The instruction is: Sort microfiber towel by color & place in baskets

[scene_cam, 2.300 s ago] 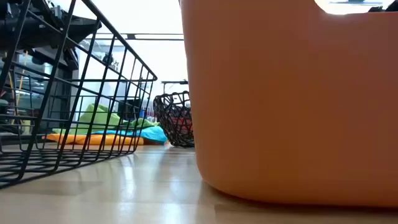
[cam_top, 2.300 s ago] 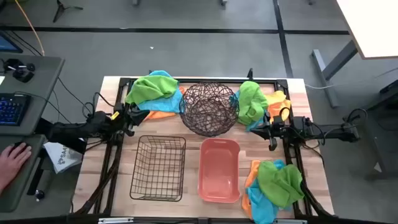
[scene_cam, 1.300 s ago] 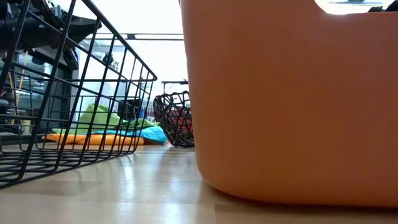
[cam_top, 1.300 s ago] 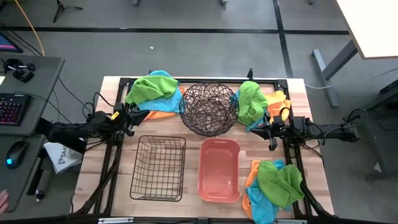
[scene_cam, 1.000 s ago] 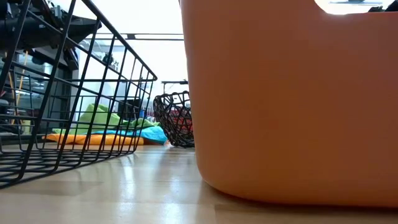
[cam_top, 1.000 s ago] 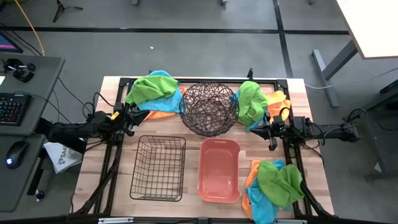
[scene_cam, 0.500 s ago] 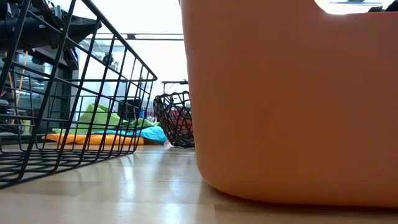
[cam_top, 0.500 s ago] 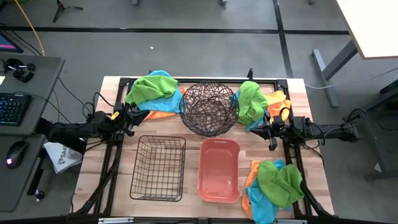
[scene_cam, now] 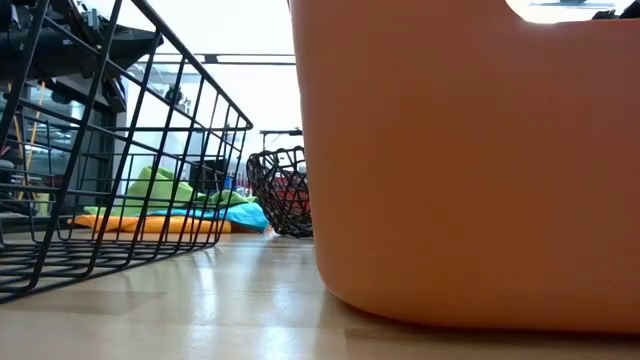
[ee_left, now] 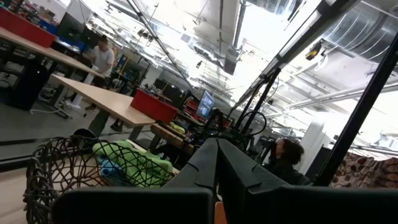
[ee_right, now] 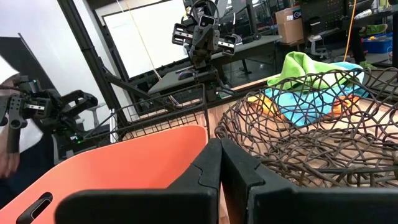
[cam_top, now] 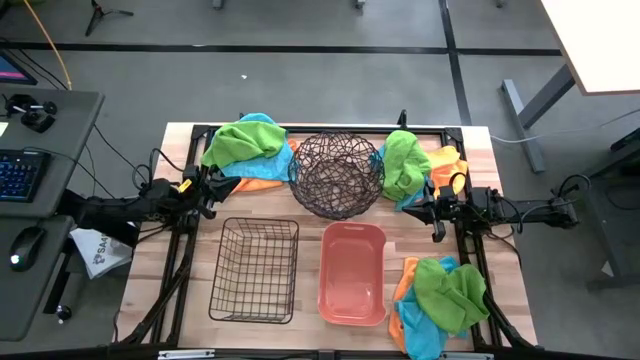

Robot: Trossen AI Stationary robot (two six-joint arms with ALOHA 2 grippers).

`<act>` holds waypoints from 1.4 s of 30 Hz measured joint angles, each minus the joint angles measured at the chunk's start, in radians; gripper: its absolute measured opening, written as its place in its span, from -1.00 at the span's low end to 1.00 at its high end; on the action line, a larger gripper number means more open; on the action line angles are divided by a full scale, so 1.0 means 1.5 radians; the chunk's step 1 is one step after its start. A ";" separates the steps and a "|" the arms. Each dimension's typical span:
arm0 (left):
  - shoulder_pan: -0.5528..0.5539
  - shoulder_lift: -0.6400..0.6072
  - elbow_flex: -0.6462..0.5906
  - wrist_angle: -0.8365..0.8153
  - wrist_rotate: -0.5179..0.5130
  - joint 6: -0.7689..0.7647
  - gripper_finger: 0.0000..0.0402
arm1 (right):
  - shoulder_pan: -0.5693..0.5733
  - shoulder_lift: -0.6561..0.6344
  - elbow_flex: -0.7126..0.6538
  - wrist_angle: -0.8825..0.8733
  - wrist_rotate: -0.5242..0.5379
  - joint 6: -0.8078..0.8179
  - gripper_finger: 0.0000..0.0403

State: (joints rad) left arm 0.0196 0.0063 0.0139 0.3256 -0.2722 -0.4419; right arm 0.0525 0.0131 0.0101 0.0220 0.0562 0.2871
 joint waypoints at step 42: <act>0.000 0.000 0.000 0.000 0.000 0.000 -1.00 | 0.000 0.000 0.000 0.185 0.116 0.227 -1.00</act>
State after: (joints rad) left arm 0.0196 0.0063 0.0139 0.3256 -0.2722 -0.4419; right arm 0.0523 0.0127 0.0097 0.2999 0.2304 0.6281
